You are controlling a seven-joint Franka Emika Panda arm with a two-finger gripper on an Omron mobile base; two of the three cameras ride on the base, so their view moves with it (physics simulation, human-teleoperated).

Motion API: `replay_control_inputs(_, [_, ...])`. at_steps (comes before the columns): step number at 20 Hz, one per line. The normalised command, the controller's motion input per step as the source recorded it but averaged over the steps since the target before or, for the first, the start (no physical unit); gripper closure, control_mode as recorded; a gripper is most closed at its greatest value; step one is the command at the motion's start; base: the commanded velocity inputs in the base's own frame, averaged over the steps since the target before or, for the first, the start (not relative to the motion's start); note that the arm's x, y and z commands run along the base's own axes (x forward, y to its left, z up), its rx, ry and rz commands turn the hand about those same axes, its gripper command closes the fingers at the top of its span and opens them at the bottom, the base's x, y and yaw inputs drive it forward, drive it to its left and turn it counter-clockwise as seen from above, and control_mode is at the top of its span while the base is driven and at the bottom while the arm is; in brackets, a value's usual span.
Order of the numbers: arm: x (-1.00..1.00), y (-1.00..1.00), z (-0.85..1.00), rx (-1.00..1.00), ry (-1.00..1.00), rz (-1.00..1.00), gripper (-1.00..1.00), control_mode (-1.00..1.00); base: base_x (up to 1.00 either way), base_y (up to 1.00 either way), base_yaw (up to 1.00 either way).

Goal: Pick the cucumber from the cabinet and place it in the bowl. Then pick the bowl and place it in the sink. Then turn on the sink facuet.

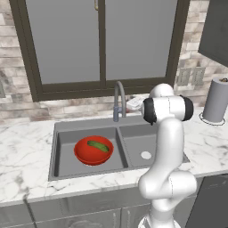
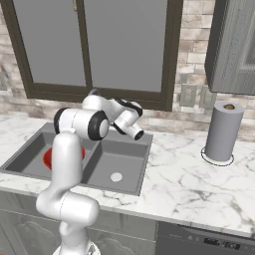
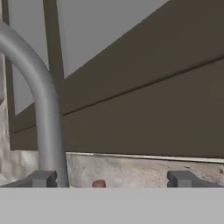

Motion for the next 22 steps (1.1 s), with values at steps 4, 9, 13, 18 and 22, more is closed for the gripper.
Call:
replay_control_inputs(4, [0.29, 0.00, -0.13, 0.00, 0.00, 0.00, -1.00, -1.00, 0.00, 0.00, 0.00])
replay_control_inputs(9, [0.22, 0.00, -0.21, 0.00, 0.00, 0.00, -1.00, -1.00, 0.00, 0.00, 0.00])
replay_control_inputs(13, [0.25, 0.00, -0.19, 0.00, 0.00, 0.00, -1.00, -1.00, 0.00, 0.00, 0.00])
replay_control_inputs(18, [0.36, 0.00, -0.07, 0.00, 0.00, -0.01, -1.00, -1.00, 0.00, 0.00, 0.00])
replay_control_inputs(22, [0.28, 0.00, -0.18, 0.00, 0.00, 0.00, 1.00, -1.00, 0.00, 0.00, 0.00])
